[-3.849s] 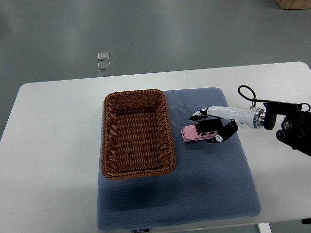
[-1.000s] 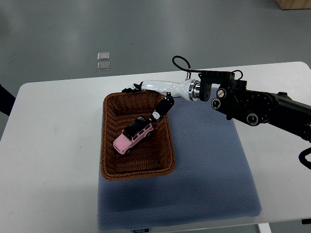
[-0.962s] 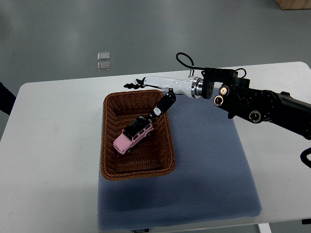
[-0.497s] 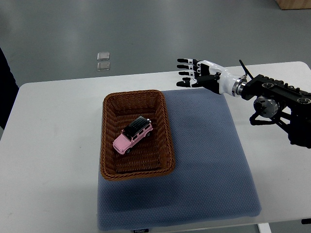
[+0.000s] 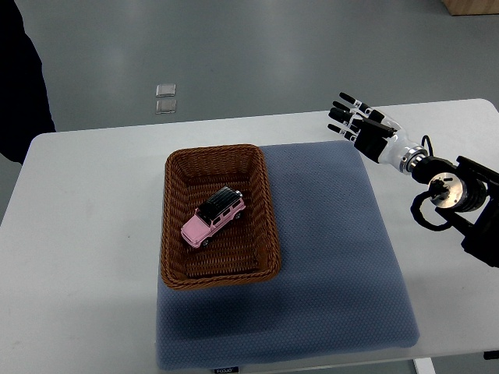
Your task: Place pink car in brown basket
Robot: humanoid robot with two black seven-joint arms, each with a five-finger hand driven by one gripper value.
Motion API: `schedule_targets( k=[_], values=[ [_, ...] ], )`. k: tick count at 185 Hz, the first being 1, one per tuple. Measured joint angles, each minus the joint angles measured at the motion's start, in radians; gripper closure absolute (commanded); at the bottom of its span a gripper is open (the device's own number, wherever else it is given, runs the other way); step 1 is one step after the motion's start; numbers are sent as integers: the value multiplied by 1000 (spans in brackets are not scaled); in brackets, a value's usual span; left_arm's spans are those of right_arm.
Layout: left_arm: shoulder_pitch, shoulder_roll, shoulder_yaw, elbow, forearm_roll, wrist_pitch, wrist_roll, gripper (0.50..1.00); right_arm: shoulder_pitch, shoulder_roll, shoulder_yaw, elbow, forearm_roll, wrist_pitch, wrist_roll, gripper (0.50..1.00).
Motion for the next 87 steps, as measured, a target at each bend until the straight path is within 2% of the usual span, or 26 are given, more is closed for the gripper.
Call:
schedule_targets(
  k=[87],
  values=[
    [0,0,0,0,0,0,0,500,-16,4,7,-10,-2,16,9,576]
  ],
)
